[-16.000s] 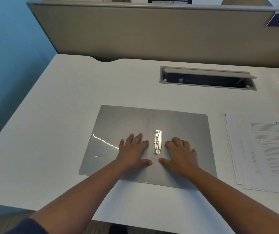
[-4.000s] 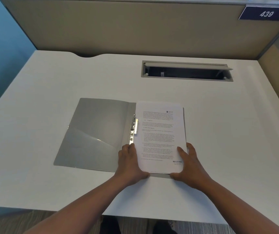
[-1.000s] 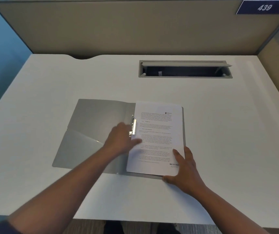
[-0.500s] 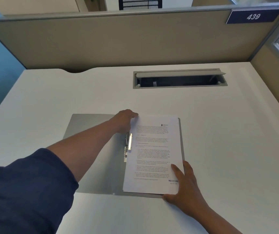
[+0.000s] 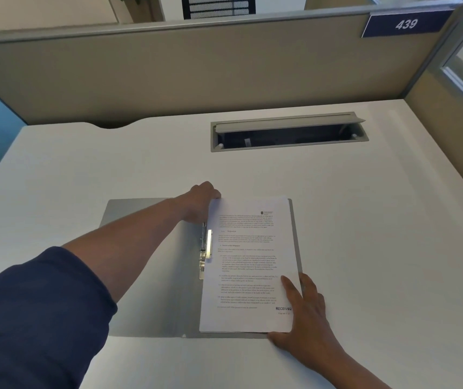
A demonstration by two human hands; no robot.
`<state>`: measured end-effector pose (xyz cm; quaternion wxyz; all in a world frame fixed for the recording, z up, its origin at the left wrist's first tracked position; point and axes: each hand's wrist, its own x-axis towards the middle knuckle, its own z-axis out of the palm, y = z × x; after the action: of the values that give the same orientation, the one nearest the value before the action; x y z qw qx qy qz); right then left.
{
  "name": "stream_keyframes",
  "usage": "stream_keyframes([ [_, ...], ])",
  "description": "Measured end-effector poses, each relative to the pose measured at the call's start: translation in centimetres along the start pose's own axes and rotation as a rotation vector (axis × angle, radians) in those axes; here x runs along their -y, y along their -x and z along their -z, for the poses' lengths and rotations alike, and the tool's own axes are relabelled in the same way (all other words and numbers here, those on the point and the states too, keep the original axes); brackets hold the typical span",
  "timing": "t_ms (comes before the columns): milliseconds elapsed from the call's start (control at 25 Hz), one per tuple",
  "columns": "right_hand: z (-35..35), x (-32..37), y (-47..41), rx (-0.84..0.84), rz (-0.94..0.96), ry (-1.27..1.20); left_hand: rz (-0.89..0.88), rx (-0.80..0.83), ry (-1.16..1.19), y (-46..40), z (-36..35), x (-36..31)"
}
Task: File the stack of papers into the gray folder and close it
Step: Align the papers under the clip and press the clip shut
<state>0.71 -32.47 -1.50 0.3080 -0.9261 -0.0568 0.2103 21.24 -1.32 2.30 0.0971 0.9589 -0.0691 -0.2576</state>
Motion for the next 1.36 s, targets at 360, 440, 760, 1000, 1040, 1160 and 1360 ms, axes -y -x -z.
stream_keyframes([
  [360,-0.2,-0.1,0.4,-0.033,0.031,0.062,-0.124,0.033,-0.101,0.3,1.2,-0.2],
  [440,0.0,-0.2,0.5,-0.025,0.03,0.074,-0.143,0.022,-0.07,0.6,1.2,-0.3],
  [760,0.6,0.1,0.3,-0.016,-0.004,0.122,-0.11,0.009,-0.045,0.7,1.2,-0.2],
  [1000,0.7,-0.1,0.4,0.033,0.041,0.148,-0.092,0.08,-0.03,0.3,0.8,0.1],
  [1040,0.7,-0.1,0.5,0.044,0.051,0.155,-0.109,0.102,-0.054,0.3,0.9,0.1],
  [1160,1.0,-0.3,0.6,0.056,0.058,0.155,-0.163,0.128,-0.164,0.5,1.3,-0.1],
  [1360,1.1,-0.6,0.9,0.022,0.035,0.083,-0.172,0.102,-0.184,0.5,1.3,-0.3],
])
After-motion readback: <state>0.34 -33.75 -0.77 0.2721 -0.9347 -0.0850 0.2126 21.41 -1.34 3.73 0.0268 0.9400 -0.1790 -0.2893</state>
